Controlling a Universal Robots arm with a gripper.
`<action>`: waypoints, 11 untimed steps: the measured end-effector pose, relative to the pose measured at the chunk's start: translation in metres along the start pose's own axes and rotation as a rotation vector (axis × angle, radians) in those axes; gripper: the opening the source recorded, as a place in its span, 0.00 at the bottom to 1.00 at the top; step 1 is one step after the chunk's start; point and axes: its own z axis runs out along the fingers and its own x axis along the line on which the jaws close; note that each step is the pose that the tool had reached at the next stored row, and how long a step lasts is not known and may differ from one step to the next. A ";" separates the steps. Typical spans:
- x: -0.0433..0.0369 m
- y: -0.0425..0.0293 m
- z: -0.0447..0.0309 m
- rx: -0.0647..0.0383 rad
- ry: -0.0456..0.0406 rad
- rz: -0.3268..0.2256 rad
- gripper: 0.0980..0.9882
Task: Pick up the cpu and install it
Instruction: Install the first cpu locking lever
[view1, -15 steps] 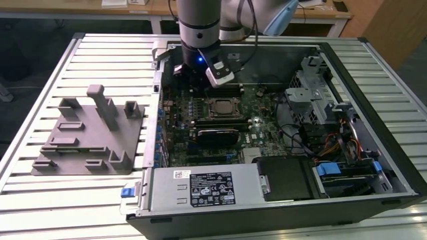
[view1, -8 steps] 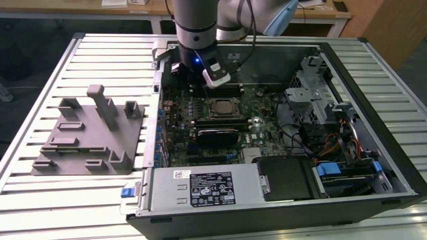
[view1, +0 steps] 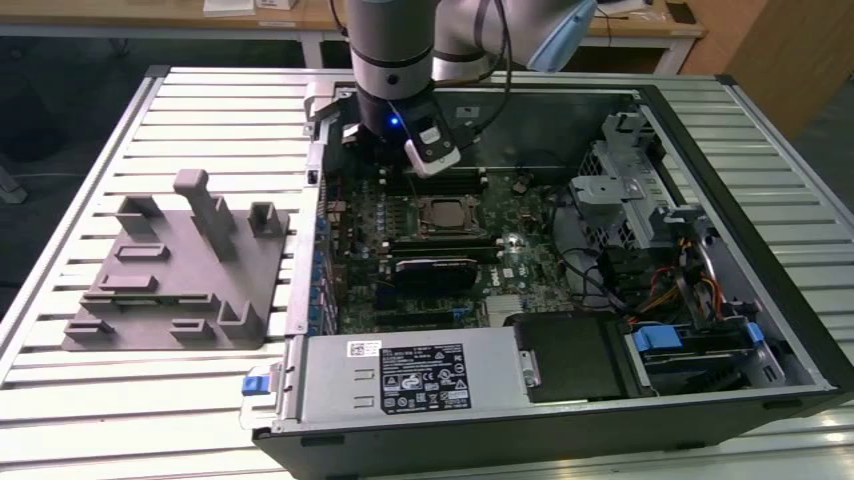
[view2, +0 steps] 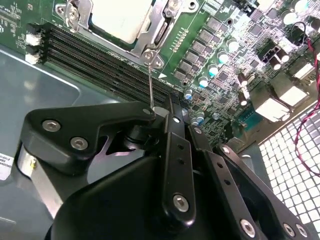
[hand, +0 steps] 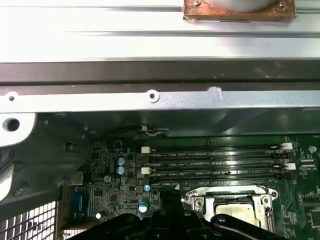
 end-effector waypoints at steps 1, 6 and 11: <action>-0.0008 0.0000 0.0000 0.000 0.0001 0.000 0.01; -0.0147 0.0003 0.0007 0.000 0.0001 0.000 0.01; -0.0322 0.0008 0.0016 0.000 0.0000 0.000 0.01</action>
